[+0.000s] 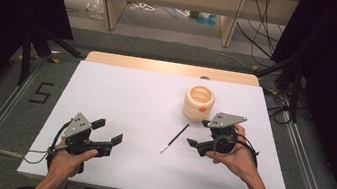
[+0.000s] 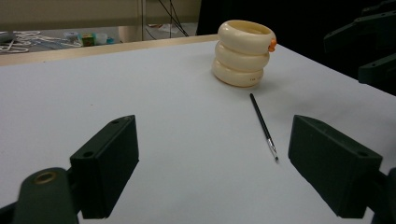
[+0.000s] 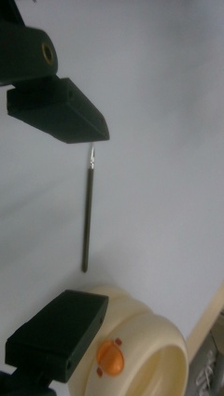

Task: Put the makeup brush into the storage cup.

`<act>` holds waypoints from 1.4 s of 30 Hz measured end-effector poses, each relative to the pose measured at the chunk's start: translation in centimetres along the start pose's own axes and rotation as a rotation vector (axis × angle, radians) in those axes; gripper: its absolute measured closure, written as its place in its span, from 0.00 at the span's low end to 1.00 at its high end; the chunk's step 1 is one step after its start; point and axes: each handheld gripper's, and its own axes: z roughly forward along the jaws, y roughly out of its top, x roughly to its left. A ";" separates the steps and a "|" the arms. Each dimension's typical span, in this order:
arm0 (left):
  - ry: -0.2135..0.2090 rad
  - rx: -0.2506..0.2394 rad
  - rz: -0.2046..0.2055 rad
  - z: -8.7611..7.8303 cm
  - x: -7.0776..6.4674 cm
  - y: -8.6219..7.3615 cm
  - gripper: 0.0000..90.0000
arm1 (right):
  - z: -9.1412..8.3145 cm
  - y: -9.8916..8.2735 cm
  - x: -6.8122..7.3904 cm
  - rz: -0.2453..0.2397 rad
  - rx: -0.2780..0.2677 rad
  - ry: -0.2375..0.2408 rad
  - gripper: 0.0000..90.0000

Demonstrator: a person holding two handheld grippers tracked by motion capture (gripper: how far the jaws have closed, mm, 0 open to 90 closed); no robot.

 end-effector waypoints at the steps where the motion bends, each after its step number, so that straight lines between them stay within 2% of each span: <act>1: 0.000 0.000 0.000 0.0 0.0 0.0 0.17 | 0.3 0.1 -0.2 -0.014 0.021 0.020 0.19; 5: -0.002 0.000 -0.004 0.0 -0.1 0.0 0.17 | 0.8 0.4 -0.6 -0.038 0.051 0.049 0.19; 6: -0.001 0.000 -0.004 0.1 -0.1 0.0 0.17 | 1.4 0.8 -0.8 -0.064 0.067 0.054 0.20; 9: 0.000 0.001 -0.001 0.0 0.0 0.0 0.17 | 2.1 1.3 -1.0 -0.095 0.095 0.059 0.22; 10: 0.000 0.001 0.000 0.0 0.0 0.0 0.17 | 2.5 1.6 -1.0 -0.102 0.120 0.073 0.23; 12: -0.002 0.001 0.000 0.1 0.0 0.0 0.17 | 3.1 1.9 -1.2 -0.119 0.139 0.101 0.24; 18: -0.006 -0.003 -0.002 0.0 0.0 0.0 0.17 | 5.2 2.8 -1.6 -0.173 0.203 0.140 0.25; 22: -0.006 0.000 -0.001 0.0 0.0 0.0 0.17 | 6.2 3.2 -1.9 -0.209 0.257 0.143 0.26; 29: -0.006 0.004 -0.003 0.0 0.1 0.0 0.17 | 7.5 3.7 -2.2 -0.232 0.307 0.166 0.28; 30: -0.003 0.005 -0.003 0.0 0.1 0.0 0.17 | 7.7 3.8 -2.3 -0.235 0.315 0.186 0.28; 32: -0.003 0.004 -0.004 0.1 0.2 0.0 0.17 | 8.3 3.9 -2.4 -0.256 0.329 0.196 0.30; 35: -0.003 0.003 -0.010 0.1 0.2 0.0 0.17 | 9.0 3.8 -2.5 -0.254 0.346 0.217 0.31; 37: -0.002 0.007 -0.003 0.0 0.1 0.0 0.17 | 9.5 3.6 -2.4 -0.262 0.379 0.240 0.32; 40: -0.005 0.005 -0.005 0.1 0.1 0.0 0.17 | 10.0 3.3 -2.6 -0.276 0.404 0.238 0.33; 42: -0.005 0.007 -0.003 0.0 0.1 0.0 0.17 | 10.2 3.3 -2.7 -0.264 0.411 0.246 0.33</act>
